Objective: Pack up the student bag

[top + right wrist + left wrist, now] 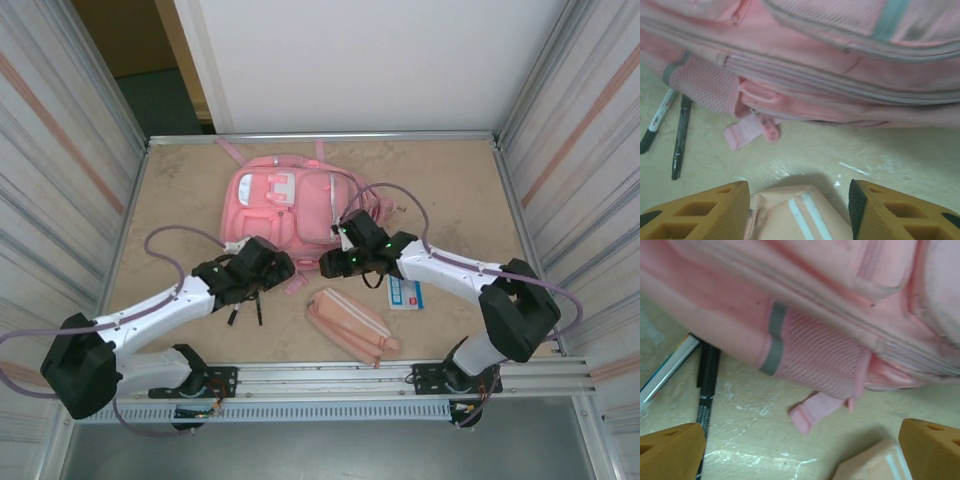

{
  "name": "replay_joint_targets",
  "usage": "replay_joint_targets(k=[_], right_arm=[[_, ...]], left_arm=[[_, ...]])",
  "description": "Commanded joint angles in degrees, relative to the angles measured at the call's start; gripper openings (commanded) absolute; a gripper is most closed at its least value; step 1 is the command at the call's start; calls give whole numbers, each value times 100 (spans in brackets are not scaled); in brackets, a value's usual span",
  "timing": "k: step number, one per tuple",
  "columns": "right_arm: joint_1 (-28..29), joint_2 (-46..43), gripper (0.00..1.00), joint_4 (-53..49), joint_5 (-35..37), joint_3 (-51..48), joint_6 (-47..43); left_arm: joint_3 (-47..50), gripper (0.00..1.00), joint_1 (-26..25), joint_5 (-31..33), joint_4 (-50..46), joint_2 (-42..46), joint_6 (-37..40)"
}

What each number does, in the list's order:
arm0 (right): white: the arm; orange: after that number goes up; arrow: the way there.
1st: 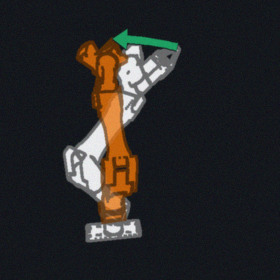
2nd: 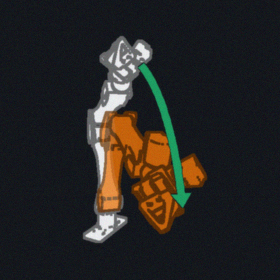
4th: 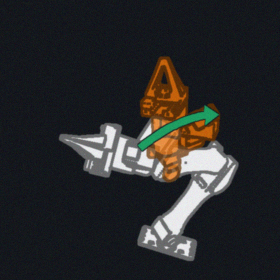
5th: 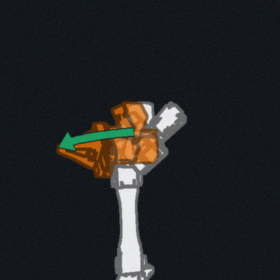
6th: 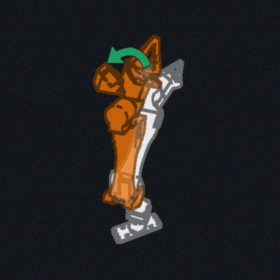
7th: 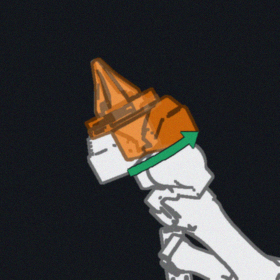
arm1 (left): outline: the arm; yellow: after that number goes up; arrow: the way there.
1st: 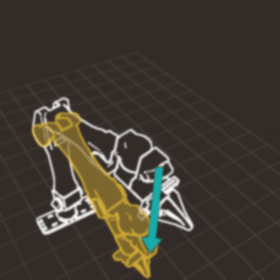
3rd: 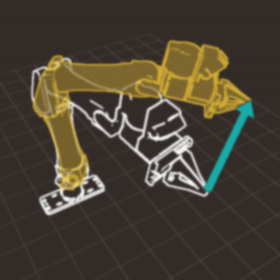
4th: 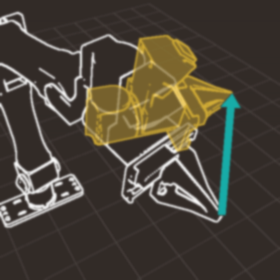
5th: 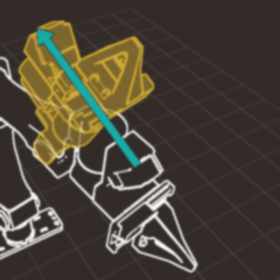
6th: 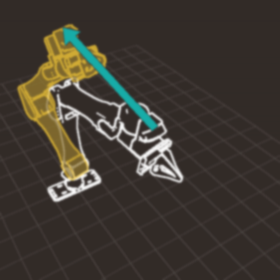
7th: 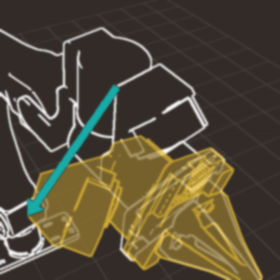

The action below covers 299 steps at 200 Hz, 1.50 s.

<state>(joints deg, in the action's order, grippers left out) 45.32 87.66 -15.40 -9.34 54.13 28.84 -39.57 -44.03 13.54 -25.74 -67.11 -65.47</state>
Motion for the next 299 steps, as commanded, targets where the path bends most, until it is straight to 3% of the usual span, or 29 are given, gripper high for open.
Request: replay_joint_targets(k=[1, 29, 69, 85, 110, 122, 181, 249, 260, 279, 299], right_arm=[[371, 346, 55, 583, -42, 71, -419], [608, 774, 55, 1158, -12, 17, -632], [802, 1263, 57, 1333, 361, 91, -810], [819, 1436, 57, 1206, 498, 270, -878], [829, 1567, 57, 1281, 651, 341, -984], [838, 1663, 57, 1266, 689, 406, -1024], [860, 1847, 51, 1265, 967, 613, -1079], [933, 1379, 42, 1599, 1295, 383, -839], [924, 1377, 35, 1625, 1359, 406, -819], [922, 1384, 14, 1584, 1455, 474, -739], [902, 1338, 4, 1503, 1513, 454, -632]], left_arm=[[248, 97, 2, 656, 311, -201, -505], [222, 79, 377, 603, 1077, -772, -640], [81, 68, 681, 298, 1827, -1484, -480], [74, 51, 694, 259, 2083, -1726, -474], [73, 11, 712, 178, 2201, -1781, -362], [127, 0, 705, 54, 2182, -1558, -344], [-26, 0, 668, -562, 1689, -509, -140], [-30, 0, 638, -1030, 1819, -558, -133], [-34, 0, 622, -1055, 1828, -575, -143], [-47, 0, 615, -1054, 1816, -581, -128], [-76, 0, 690, -912, 1637, -514, 28]])
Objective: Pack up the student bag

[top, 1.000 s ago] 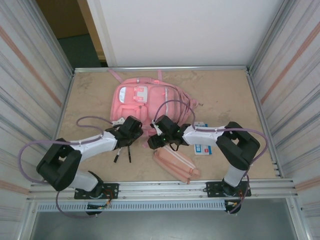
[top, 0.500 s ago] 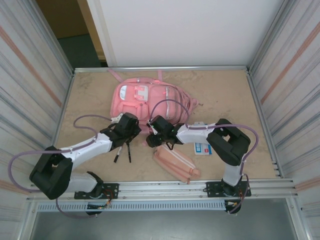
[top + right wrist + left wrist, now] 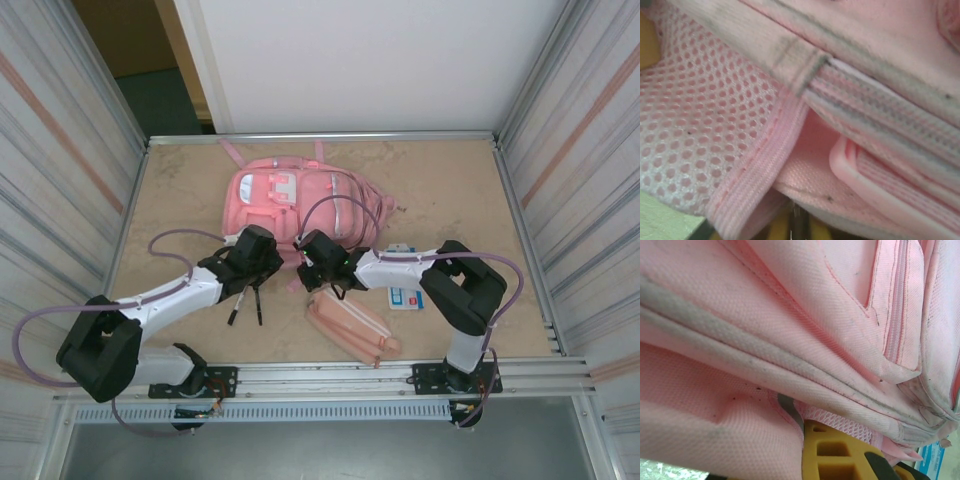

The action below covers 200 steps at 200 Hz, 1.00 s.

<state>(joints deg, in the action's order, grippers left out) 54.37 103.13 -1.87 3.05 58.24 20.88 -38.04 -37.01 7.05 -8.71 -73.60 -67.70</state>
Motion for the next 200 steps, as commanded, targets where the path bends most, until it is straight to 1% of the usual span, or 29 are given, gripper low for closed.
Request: replay_joint_targets(k=[1, 14, 27, 60, 88, 115, 133, 143, 156, 167, 179, 189, 194, 200], right_arm=[[-4, -212, 4, 134, 274, 45, 167], [-59, -308, 0, -67, 295, 42, 239], [-135, -497, 0, -250, 281, -77, 386], [-655, -983, 0, -308, -389, -654, 675], [-982, -1412, 0, -514, -542, -1079, 529], [-1439, -1730, 0, -826, -829, -1278, 418], [-1593, -1932, 0, -926, -1023, -1348, 283], [-1618, -2001, 0, -975, -1159, -1323, 187], [-1636, -2021, 0, -1072, -1393, -1204, 127], [-1623, -1994, 0, -1111, -1635, -1076, 156], [-1597, -1928, 0, -1018, -1901, -961, 245], [-1564, -1829, 0, -927, -2058, -830, 302], [-1550, -1767, 0, -923, -2079, -748, 322], [-1537, -1690, 0, -921, -2089, -634, 346]], left_arm=[[-225, 0, -5, -251, -76, 144, 250], [-155, 0, 127, -296, -78, 204, 287], [-65, 0, 310, -384, -43, 263, 336], [-6, 0, 781, -729, -70, 313, 719], [-103, 0, 1133, -866, -126, 274, 1131], [-352, 0, 1453, -1016, -128, 60, 1631], [-723, 0, 1729, -1119, -159, -288, 2089], [-993, 0, 1888, -1220, -312, -573, 2173], [-1382, 0, 2004, -1580, -358, -972, 2122], [-1687, 0, 2019, -1865, -76, -1294, 2222], [-2110, 0, 2020, -1747, -36, -1631, 2387], [-2532, 0, 2088, -1562, -241, -1896, 2481], [-2729, 5, 2136, -1486, -365, -2033, 2502], [-2940, 15, 2213, -1442, -511, -2156, 2524]])
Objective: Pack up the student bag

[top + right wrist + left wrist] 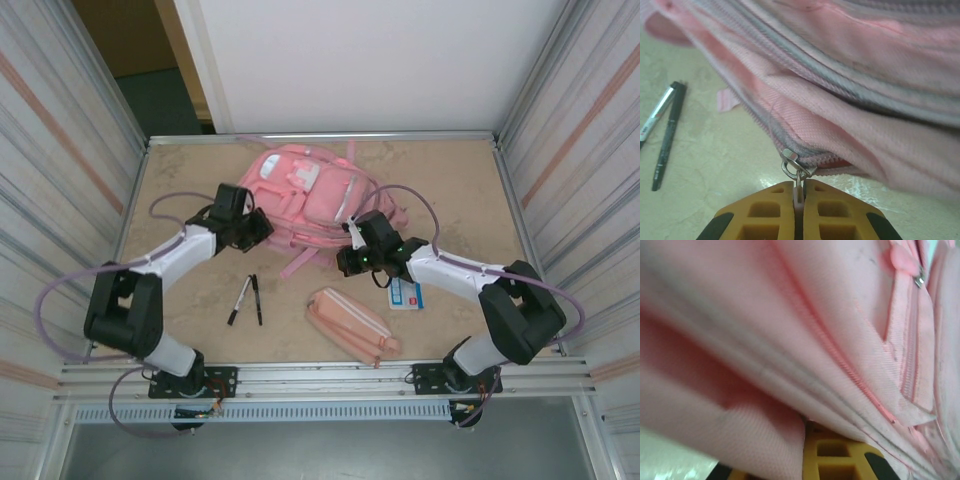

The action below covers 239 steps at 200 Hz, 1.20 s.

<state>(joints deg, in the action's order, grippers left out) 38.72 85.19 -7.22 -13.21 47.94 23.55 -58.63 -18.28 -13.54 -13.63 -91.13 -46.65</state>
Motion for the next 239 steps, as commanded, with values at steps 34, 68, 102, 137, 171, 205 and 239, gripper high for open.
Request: replay_joint_targets(k=[34, 68, 102, 137, 171, 205, 239], right_arm=[[113, 555, 0, -272, -649, 997, 224], [251, 902, 0, -187, -808, 1439, 219], [375, 1230, 0, -131, -1087, 1687, 259], [506, 1260, 0, -35, -1183, 1653, 366], [451, 1042, 0, -173, -1026, 1411, 328], [32, 475, 0, -511, -853, 767, 239], [-689, -78, 0, -1078, -511, 190, -39]], left_arm=[[-588, 64, 297, 474, -412, 139, 301], [749, 72, -277, 428, 80, 974, -582], [924, 72, -960, 716, 893, 562, -1205], [718, 64, -1092, 1337, 1362, -24, -1355], [757, 12, -1005, 1640, 1714, -351, -1464], [513, 0, -688, 1595, 1296, -343, -1003], [337, 0, -258, 1161, 1143, -385, -740]])
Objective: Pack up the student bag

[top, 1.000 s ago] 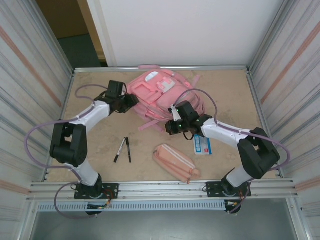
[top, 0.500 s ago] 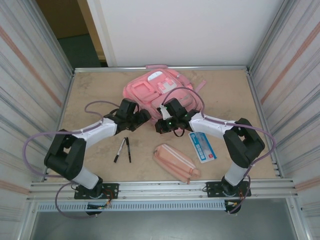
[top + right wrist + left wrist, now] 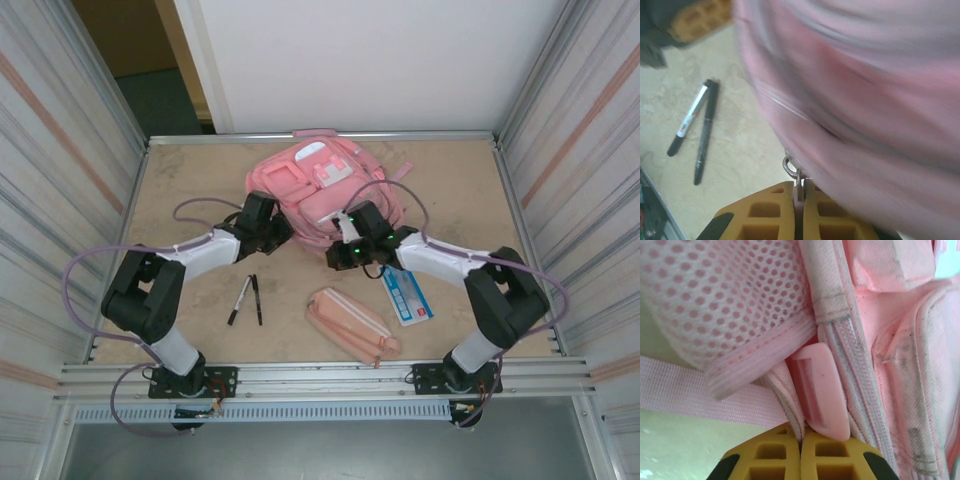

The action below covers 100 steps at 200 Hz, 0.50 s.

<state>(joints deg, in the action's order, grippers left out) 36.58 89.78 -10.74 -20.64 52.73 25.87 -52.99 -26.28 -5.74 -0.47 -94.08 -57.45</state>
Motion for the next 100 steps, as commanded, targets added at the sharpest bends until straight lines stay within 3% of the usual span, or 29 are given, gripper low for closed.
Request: replay_joint_targets(k=[1, 26, 55, 62, 68, 73, 100], right_arm=[[-493, -556, 0, -740, 232, -307, -282], [-948, -763, 0, -986, 236, -458, -419], [-962, -801, 0, -1003, 185, -281, -455], [-949, -757, 0, -911, 87, -231, -391], [-921, -683, 0, -852, 11, -165, -347], [-882, -627, 0, -810, -40, -93, -302], [-518, -299, 0, -709, -26, 372, -178]], left_arm=[[-246, 0, 553, 363, -173, -91, 344], [-775, 0, 855, 111, -381, -332, 876], [-1597, 0, 1111, -41, -549, -1001, 1514], [-1588, 12, 1157, -155, -492, -1008, 1432], [-1467, 36, 1178, -222, -327, -941, 1393], [-1342, 49, 1184, -232, -235, -837, 1343], [-601, 59, 1167, -318, -404, 37, 1073]])
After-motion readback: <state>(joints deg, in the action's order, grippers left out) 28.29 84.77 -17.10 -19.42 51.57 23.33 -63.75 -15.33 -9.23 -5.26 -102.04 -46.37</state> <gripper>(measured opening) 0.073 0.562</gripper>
